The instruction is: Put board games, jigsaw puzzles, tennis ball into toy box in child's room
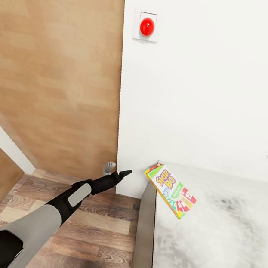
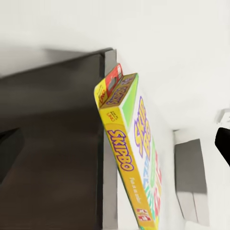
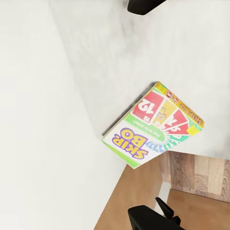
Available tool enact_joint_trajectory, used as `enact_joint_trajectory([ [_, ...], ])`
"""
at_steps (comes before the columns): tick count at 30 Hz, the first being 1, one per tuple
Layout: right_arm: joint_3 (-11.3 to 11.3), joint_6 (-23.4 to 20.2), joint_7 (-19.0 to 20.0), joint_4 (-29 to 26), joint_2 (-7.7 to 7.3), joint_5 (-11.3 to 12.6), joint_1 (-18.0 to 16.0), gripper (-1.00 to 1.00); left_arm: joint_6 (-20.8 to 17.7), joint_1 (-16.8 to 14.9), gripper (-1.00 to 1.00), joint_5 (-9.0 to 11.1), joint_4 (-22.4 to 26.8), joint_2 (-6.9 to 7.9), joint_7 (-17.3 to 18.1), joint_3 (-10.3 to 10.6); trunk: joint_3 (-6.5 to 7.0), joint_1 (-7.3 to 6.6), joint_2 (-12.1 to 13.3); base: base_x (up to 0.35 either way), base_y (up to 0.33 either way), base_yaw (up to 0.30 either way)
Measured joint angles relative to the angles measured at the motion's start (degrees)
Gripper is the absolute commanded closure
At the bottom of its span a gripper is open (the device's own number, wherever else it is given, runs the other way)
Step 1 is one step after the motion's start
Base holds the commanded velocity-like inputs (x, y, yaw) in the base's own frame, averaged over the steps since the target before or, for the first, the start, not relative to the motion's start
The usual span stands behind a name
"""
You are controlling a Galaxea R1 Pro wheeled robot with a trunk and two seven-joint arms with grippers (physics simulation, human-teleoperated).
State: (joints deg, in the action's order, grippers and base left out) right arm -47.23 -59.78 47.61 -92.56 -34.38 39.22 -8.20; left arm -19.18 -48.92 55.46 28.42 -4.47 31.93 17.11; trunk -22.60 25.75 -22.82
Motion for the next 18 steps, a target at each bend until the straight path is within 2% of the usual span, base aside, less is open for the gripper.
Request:
enact_joint_trajectory([
  [6,0.0,0.0,0.0,0.0,0.02,0.0,0.0,-1.0,-0.1,-0.1,-1.0,0.1,-0.4,-0.02,-1.2,-0.1,0.0,0.0,0.0,0.002,0.0,-0.021],
  [18,-0.1,0.0,0.1,0.0,0.04,0.0,0.0,-1.0,-0.2,-0.8,-1.0,0.4,-2.9,0.1,-2.0,-0.2,0.0,0.0,0.0,0.001,0.0,-0.128],
])
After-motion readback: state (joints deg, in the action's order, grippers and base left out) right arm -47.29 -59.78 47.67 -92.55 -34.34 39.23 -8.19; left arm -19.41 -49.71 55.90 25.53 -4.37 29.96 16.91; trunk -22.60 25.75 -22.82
